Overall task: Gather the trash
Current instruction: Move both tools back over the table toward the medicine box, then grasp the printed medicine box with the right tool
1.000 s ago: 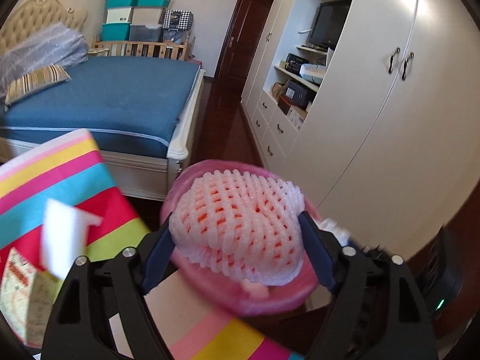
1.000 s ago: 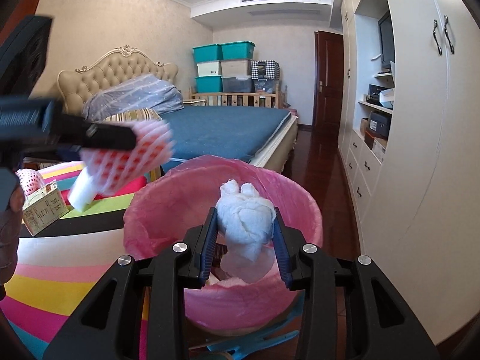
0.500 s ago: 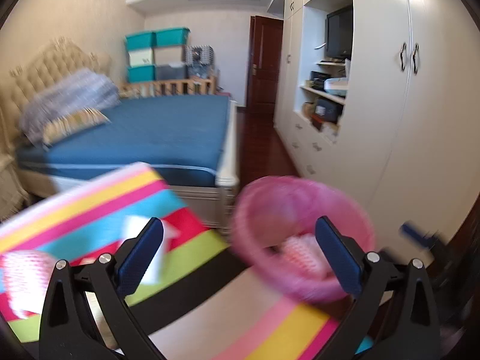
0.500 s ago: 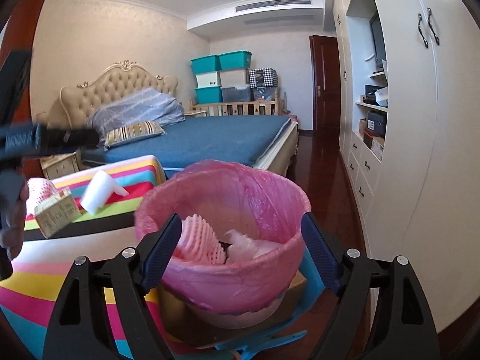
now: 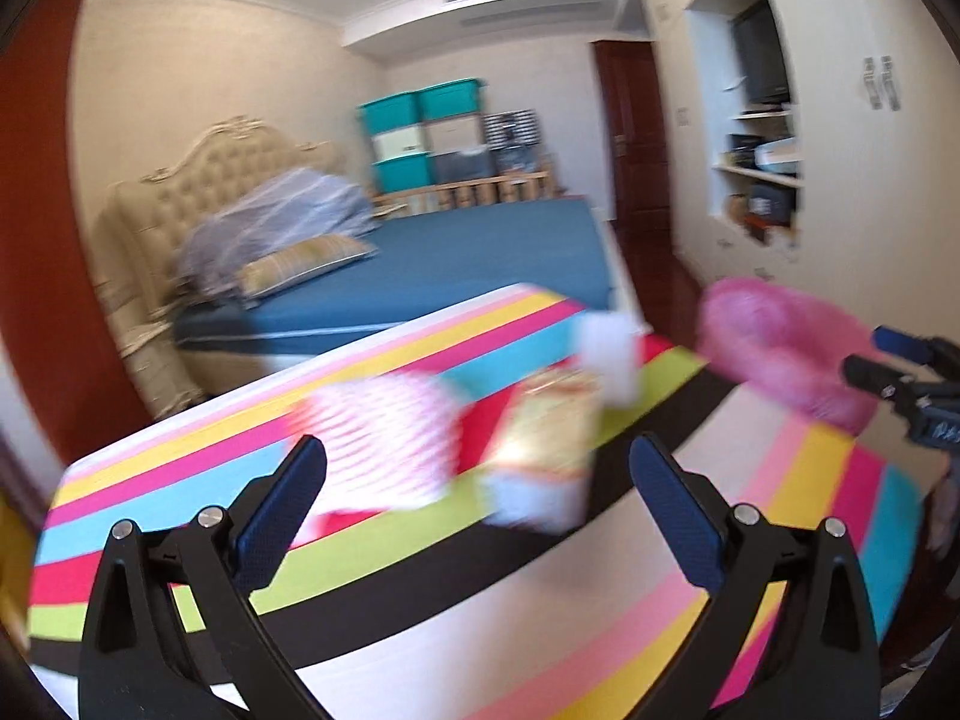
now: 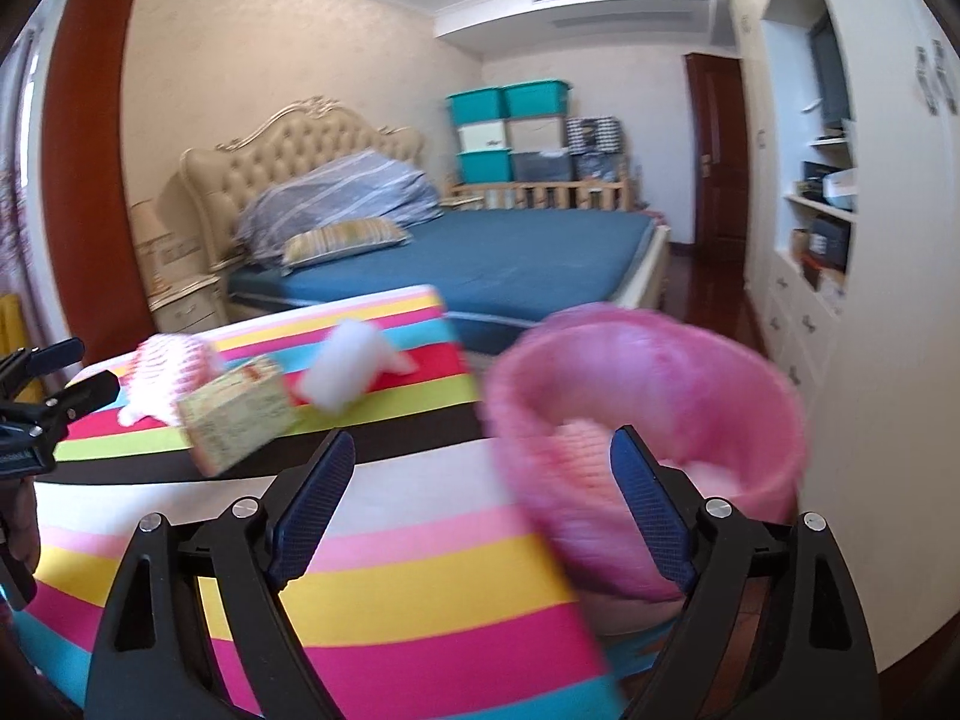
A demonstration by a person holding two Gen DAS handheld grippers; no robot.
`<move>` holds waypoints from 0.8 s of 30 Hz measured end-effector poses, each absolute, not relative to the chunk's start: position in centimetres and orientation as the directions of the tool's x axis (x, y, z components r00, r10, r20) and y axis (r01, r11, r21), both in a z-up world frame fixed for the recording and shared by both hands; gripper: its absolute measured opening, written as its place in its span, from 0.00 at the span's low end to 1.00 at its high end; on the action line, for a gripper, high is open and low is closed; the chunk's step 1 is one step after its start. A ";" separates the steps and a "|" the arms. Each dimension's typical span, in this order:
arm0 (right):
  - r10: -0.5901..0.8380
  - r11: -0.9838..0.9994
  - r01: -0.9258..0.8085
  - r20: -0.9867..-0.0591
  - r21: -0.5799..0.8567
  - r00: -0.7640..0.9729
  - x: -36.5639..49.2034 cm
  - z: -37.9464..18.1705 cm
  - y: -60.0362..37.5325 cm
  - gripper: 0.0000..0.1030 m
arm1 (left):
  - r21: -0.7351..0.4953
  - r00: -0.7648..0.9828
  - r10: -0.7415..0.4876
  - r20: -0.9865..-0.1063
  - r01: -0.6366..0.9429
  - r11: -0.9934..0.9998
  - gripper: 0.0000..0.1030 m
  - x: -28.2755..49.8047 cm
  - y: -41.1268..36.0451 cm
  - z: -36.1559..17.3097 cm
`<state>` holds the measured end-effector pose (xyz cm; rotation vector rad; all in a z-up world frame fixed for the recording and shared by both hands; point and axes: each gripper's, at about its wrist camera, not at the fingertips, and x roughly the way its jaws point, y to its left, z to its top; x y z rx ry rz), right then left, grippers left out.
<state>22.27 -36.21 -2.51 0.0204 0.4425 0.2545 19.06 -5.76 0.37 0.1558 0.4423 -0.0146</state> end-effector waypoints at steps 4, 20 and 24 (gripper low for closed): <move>0.301 0.950 -0.307 -0.453 0.062 0.839 22.1 -2.7 -31.2 0.82 | 0.168 0.892 0.137 -0.430 -0.069 0.983 0.95 17.3 -0.2 -0.5; 0.277 0.949 -0.313 -0.567 0.034 0.776 24.9 -3.7 -16.4 0.82 | 0.029 0.868 0.192 -0.457 -0.201 0.979 0.95 13.4 10.0 -3.0; 0.196 0.971 -0.237 -0.596 0.010 0.778 26.7 -4.3 -14.3 0.82 | 0.030 0.884 0.199 -0.423 -0.206 0.978 0.95 12.7 9.7 -2.7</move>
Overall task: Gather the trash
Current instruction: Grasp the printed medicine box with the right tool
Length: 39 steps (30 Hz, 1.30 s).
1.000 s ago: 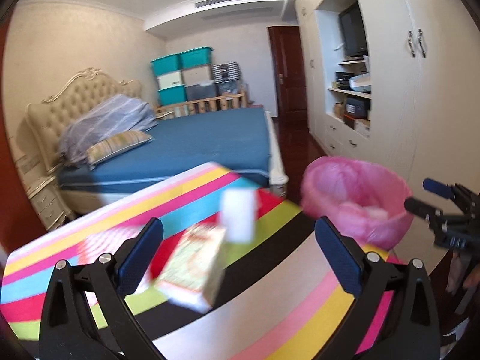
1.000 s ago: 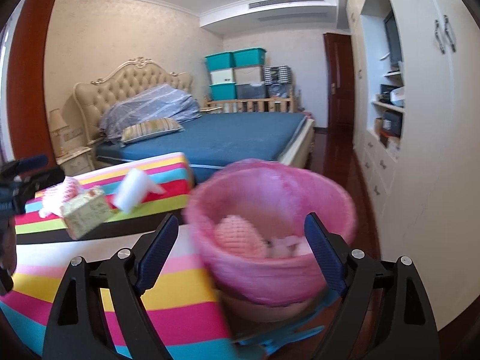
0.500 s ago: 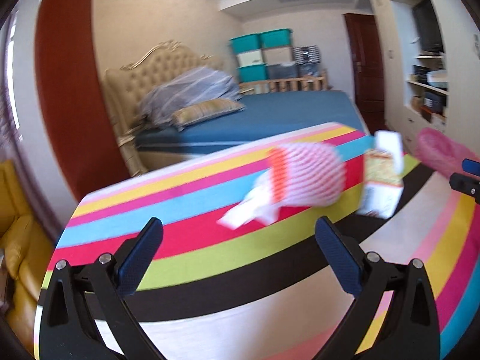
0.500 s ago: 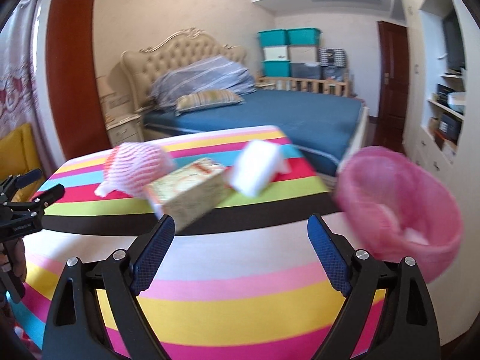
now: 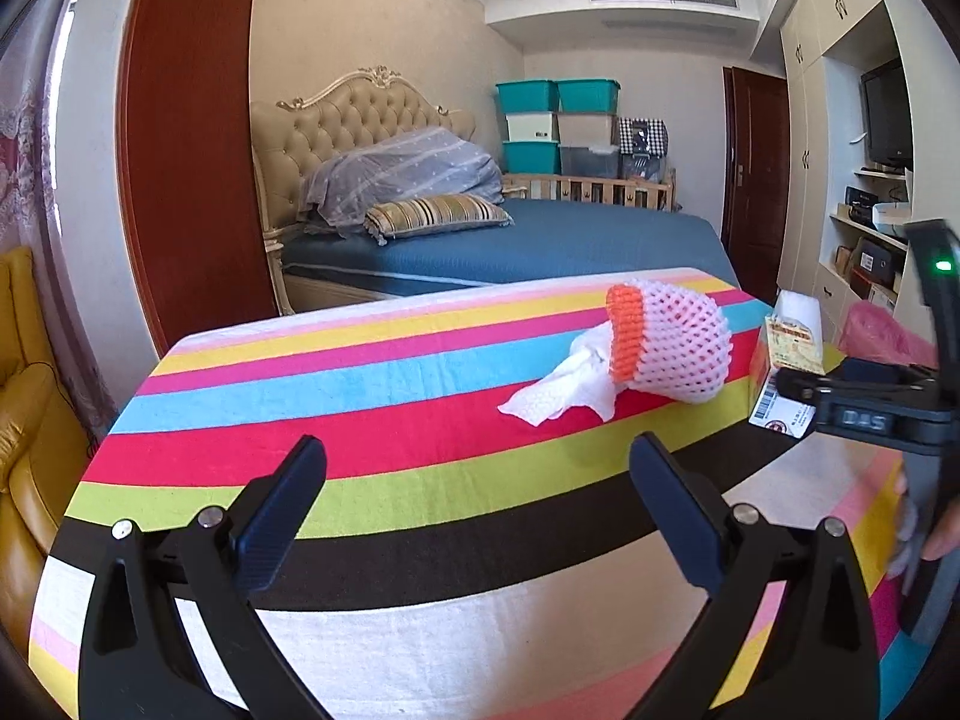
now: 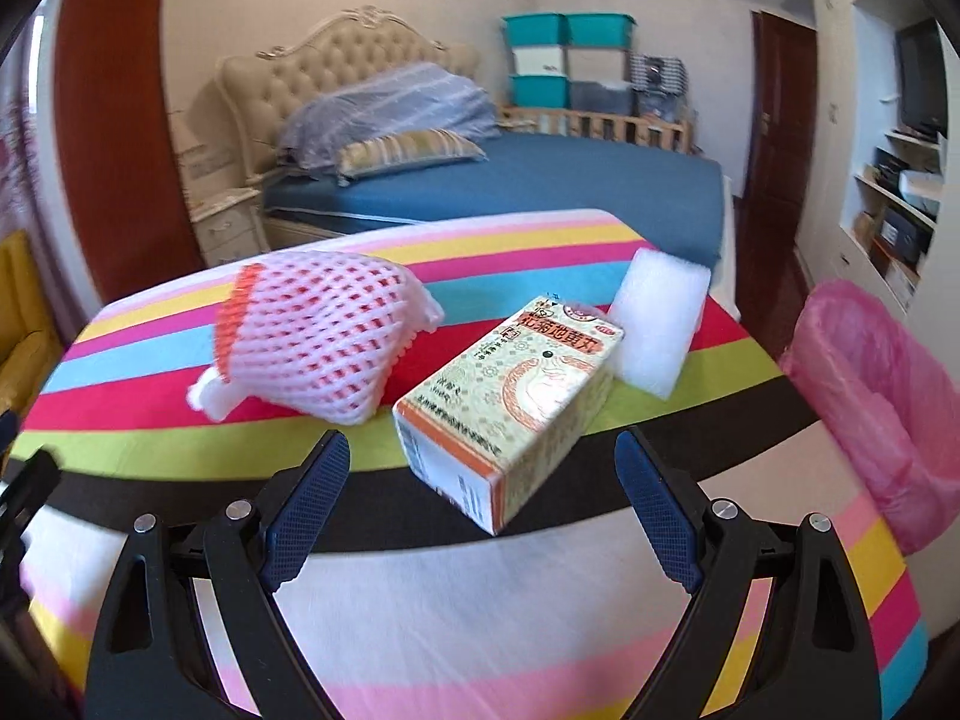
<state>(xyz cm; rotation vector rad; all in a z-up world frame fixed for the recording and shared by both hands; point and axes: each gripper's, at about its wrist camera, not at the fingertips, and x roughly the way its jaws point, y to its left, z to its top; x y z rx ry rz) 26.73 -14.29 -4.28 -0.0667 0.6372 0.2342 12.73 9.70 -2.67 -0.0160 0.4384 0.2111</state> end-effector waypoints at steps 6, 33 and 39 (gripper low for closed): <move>0.100 0.985 -0.166 -0.617 -0.050 0.780 28.7 -4.5 -12.0 0.82 | 0.056 0.889 0.199 -0.413 -0.194 0.979 0.95 12.8 9.1 -2.5; 0.318 0.851 -0.514 -0.673 -0.109 0.668 23.8 -6.0 -15.7 0.58 | 0.020 0.888 0.164 -0.430 -0.172 0.985 0.95 13.0 9.3 -2.9; 0.280 0.848 -0.506 -0.679 -0.156 0.679 23.5 -6.3 -16.1 0.59 | 0.029 0.880 0.168 -0.445 -0.173 0.985 0.95 13.3 9.1 -3.0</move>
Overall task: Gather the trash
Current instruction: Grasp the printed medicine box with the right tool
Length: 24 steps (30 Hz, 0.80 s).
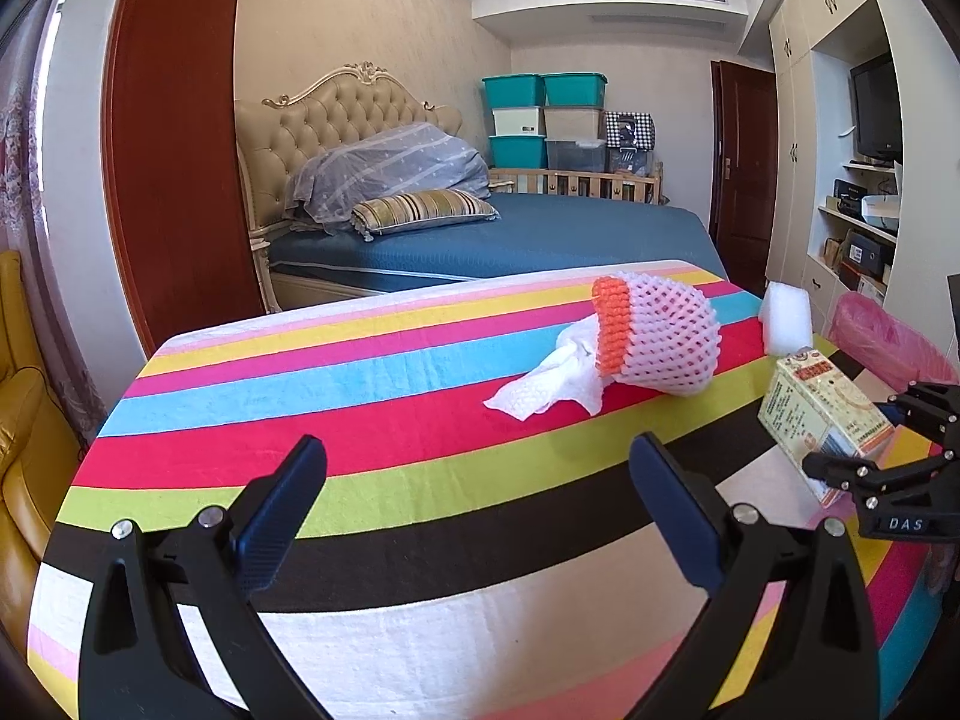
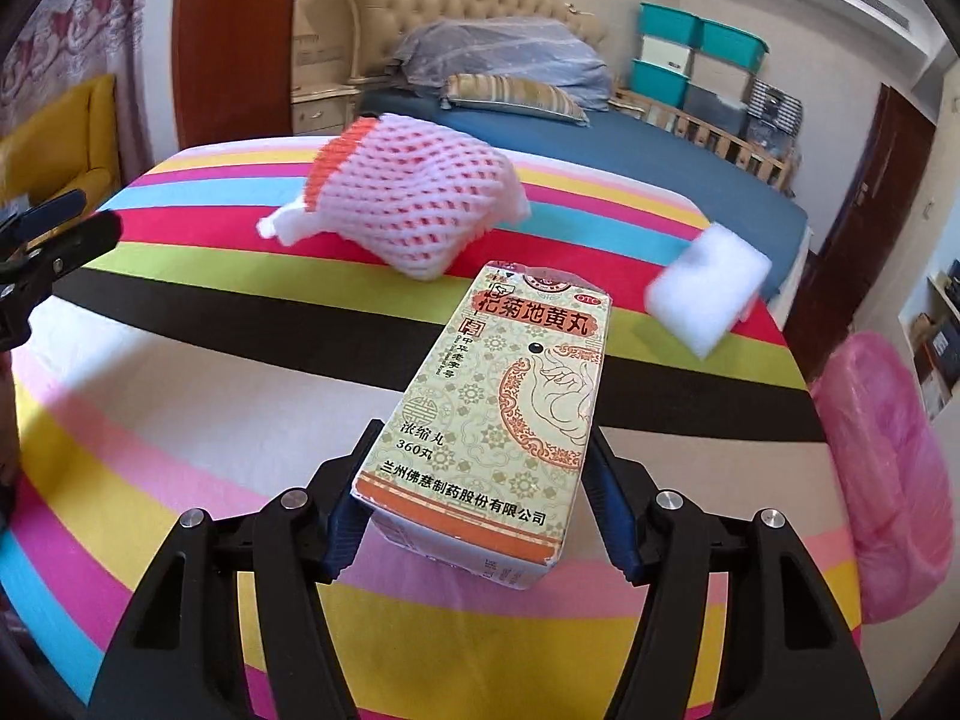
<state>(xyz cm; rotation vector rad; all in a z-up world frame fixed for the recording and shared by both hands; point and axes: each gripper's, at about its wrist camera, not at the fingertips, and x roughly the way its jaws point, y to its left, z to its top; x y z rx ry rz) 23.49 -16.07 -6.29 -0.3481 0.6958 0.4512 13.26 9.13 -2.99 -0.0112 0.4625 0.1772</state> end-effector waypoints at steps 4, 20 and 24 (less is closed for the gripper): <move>0.217 0.876 -0.445 -0.672 -0.187 0.708 23.6 -6.4 -16.6 0.69 | 0.043 0.877 0.175 -0.447 -0.175 0.984 0.95 13.3 8.9 -3.0; 0.213 0.929 -0.354 -0.621 -0.110 0.754 24.1 -5.6 -19.5 0.48 | 0.114 0.861 0.166 -0.481 -0.126 0.985 0.92 14.4 7.5 -3.6; 0.229 0.929 -0.356 -0.602 -0.100 0.765 23.7 -5.3 -19.7 0.48 | 0.058 0.850 0.097 -0.517 -0.078 0.995 0.88 15.6 7.0 -3.8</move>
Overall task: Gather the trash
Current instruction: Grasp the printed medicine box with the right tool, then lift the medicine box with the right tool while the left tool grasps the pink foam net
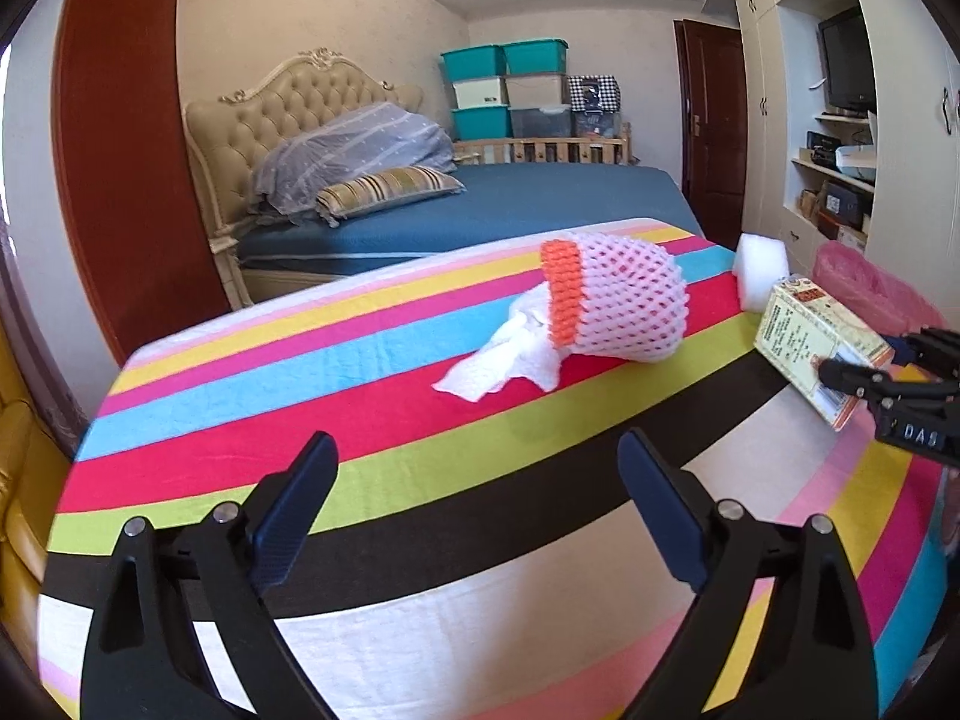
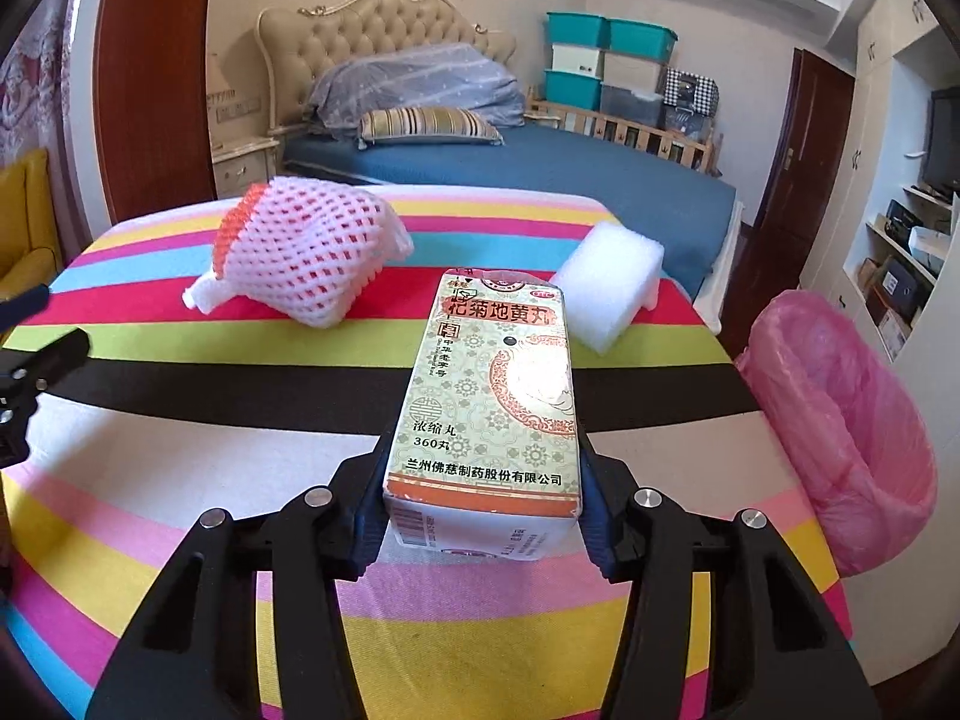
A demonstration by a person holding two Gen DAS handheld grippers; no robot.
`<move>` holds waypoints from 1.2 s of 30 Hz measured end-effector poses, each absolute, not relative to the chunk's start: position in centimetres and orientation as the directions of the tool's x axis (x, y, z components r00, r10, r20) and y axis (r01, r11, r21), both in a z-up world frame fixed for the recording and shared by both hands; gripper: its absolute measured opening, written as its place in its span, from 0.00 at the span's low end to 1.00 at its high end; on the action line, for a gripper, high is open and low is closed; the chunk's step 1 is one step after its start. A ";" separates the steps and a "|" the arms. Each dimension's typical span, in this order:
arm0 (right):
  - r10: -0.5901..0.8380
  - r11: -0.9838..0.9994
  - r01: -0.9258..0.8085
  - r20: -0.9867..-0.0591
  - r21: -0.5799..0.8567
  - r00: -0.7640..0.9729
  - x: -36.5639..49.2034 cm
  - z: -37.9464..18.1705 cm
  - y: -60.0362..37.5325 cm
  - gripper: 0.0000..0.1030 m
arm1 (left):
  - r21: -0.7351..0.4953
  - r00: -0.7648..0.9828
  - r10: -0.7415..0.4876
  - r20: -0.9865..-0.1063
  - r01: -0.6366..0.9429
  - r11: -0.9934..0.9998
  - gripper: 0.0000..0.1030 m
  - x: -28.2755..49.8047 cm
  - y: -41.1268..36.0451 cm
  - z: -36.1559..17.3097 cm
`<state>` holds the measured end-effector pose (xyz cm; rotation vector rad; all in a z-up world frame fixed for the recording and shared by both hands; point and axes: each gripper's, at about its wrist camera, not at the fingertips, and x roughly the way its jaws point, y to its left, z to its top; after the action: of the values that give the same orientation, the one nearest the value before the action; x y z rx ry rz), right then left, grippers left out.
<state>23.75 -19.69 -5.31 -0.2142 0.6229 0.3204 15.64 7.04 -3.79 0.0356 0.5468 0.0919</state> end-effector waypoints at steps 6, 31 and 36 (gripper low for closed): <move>0.237 0.940 -0.336 -0.583 -0.066 0.777 23.6 -5.0 -20.4 0.48 | 0.036 0.828 0.024 -0.560 -0.005 0.999 0.84 19.4 4.3 -3.9; 0.307 0.951 -0.279 -0.515 0.133 0.800 23.3 -4.4 -24.4 0.49 | 0.206 0.777 0.135 -0.615 -0.007 0.978 0.84 29.6 -4.3 -5.2; 0.316 0.948 -0.287 -0.517 0.138 0.795 23.2 -4.4 -24.4 0.49 | 0.155 0.781 0.068 -0.621 0.037 0.987 0.20 29.6 -3.8 -4.7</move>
<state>23.19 -24.36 -4.39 0.0534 0.5647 0.3244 29.59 -3.76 -4.72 0.1619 0.6752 0.0168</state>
